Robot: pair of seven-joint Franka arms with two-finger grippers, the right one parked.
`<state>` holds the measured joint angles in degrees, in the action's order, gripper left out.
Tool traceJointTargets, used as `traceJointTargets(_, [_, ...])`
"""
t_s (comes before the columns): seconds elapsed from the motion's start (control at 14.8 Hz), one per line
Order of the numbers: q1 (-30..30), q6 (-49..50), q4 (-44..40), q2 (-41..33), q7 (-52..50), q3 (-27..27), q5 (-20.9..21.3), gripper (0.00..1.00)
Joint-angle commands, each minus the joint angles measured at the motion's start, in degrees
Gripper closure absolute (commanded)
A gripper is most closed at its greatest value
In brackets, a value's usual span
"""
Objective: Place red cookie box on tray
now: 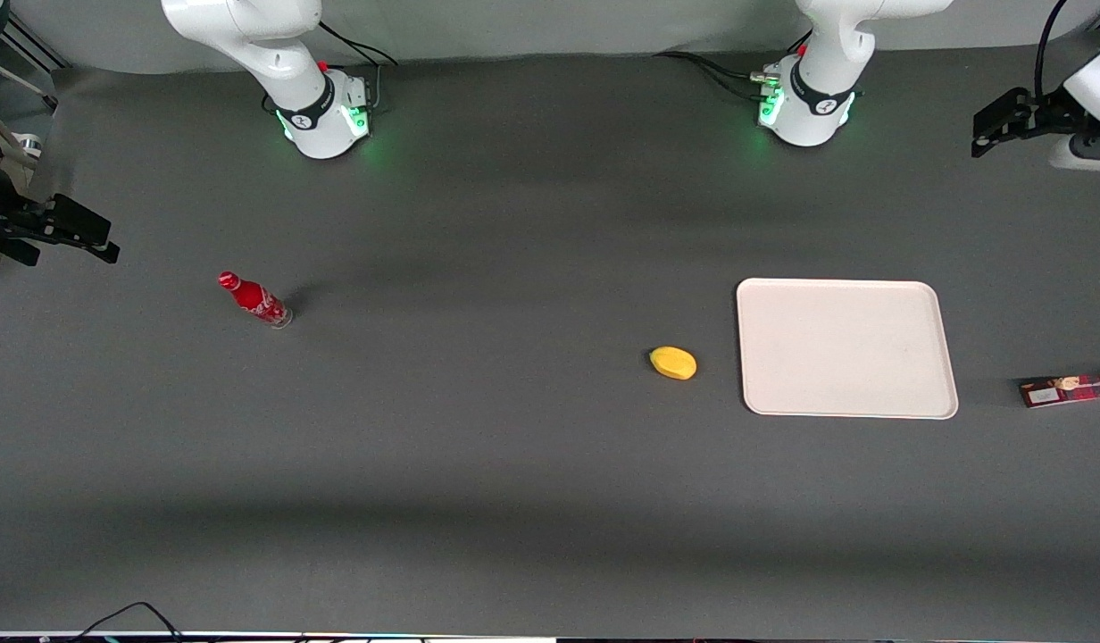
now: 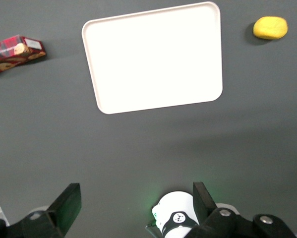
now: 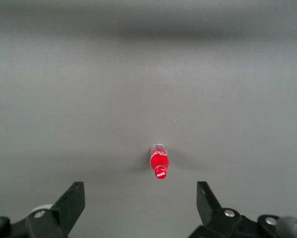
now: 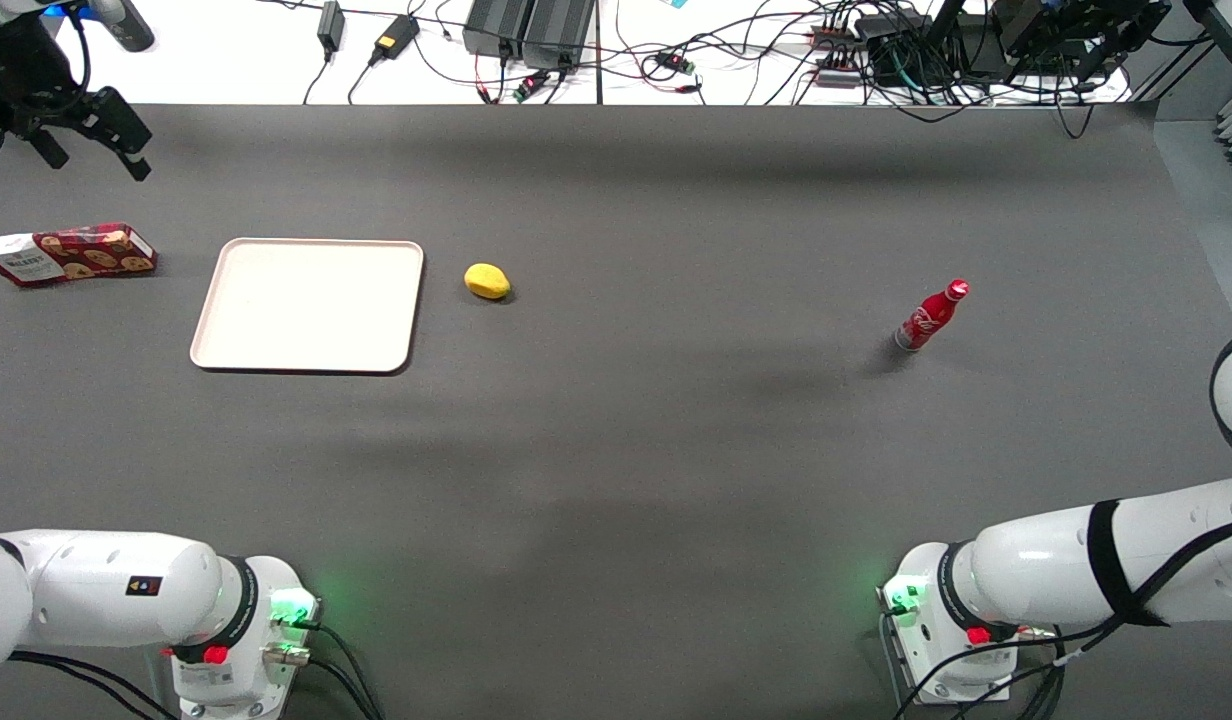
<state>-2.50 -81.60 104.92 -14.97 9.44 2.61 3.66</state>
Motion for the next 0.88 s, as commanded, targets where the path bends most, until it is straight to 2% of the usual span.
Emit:
traceJointTargets(0.0, [0.0, 2.6, -2.4, 1.1, -0.6, 0.6, -1.8, 0.0])
traceJointTargets(0.34, [0.1, 2.8, -3.6, 1.6, -1.9, 0.8, -1.9, 0.0])
traceJointTargets(0.4, [0.3, 2.9, -4.5, 2.3, -2.2, 1.9, -1.8, 0.0])
traceJointTargets(0.54, [0.2, 3.4, -9.6, 6.7, -0.9, 7.5, -1.5, 0.0])
traceJointTargets(0.61, [0.1, 3.3, -12.6, 10.2, 3.0, 10.4, -1.2, 0.0])
traceJointTargets(0.81, [0.3, 2.1, -24.0, 24.3, 27.3, 18.8, -1.4, 0.0])
